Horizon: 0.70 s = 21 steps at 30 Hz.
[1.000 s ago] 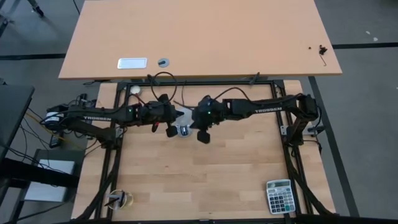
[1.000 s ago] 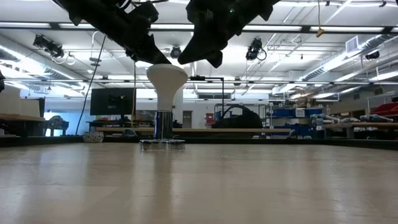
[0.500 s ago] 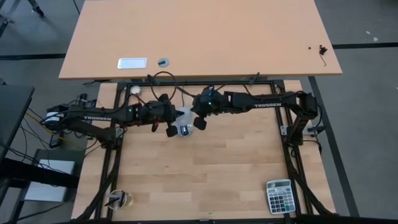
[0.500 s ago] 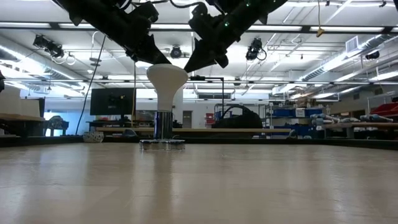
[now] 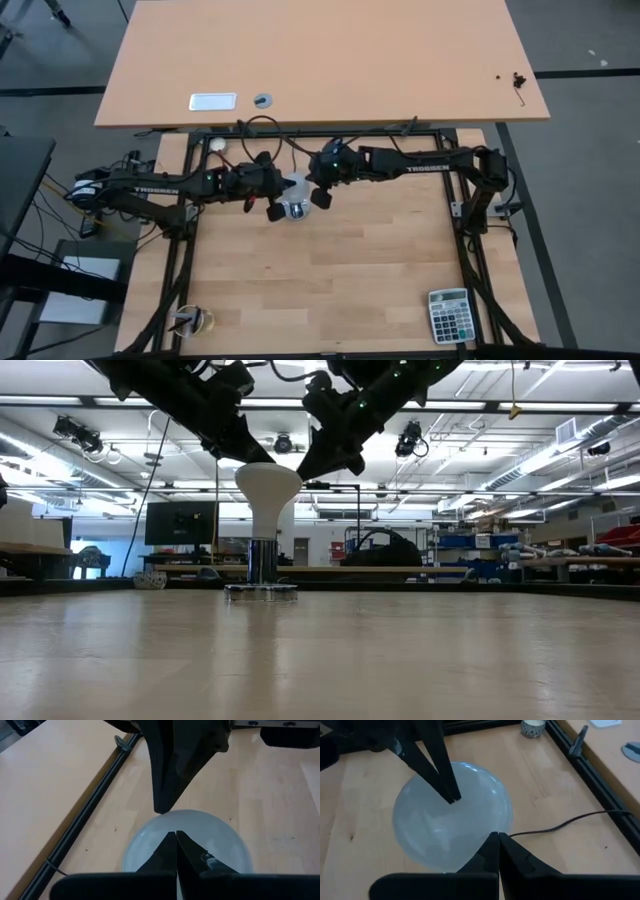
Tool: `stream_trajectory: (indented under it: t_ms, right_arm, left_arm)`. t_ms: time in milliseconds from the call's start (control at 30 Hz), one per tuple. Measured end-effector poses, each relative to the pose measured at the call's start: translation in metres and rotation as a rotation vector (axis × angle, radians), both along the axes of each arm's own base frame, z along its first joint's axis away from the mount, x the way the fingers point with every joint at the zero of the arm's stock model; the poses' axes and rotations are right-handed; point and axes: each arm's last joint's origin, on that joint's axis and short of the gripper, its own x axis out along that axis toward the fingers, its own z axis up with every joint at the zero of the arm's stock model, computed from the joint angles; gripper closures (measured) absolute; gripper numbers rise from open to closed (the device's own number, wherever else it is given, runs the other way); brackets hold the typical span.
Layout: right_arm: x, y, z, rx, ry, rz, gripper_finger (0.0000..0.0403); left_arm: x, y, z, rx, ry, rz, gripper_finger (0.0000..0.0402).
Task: Screw lightbulb
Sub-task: Insert the white light bulb into the silver lamp
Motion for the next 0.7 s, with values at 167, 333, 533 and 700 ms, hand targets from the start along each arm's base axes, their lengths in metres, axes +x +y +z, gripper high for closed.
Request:
stream_trajectory:
  t_ms: [167, 333, 533, 700]
  right_arm:
    - [-0.003, 0.006, 0.002, 0.036, 0.020, 0.018, 0.0394]
    - [-0.004, 0.014, 0.002, 0.092, 0.025, 0.075, 0.0394]
    - [-0.002, 0.032, -0.008, 0.145, 0.063, 0.192, 0.0394]
    - [-0.003, 0.029, 0.007, 0.030, -0.002, 0.114, 0.0394]
  left_arm:
    - [0.000, 0.000, 0.000, -0.002, 0.000, -0.006, 0.0402]
    - [0.000, 0.000, 0.000, 0.001, 0.003, 0.001, 0.0402]
    - [0.000, 0.001, 0.000, 0.011, 0.002, 0.018, 0.0402]
    - [0.000, 0.001, 0.000, 0.010, 0.003, 0.017, 0.0402]
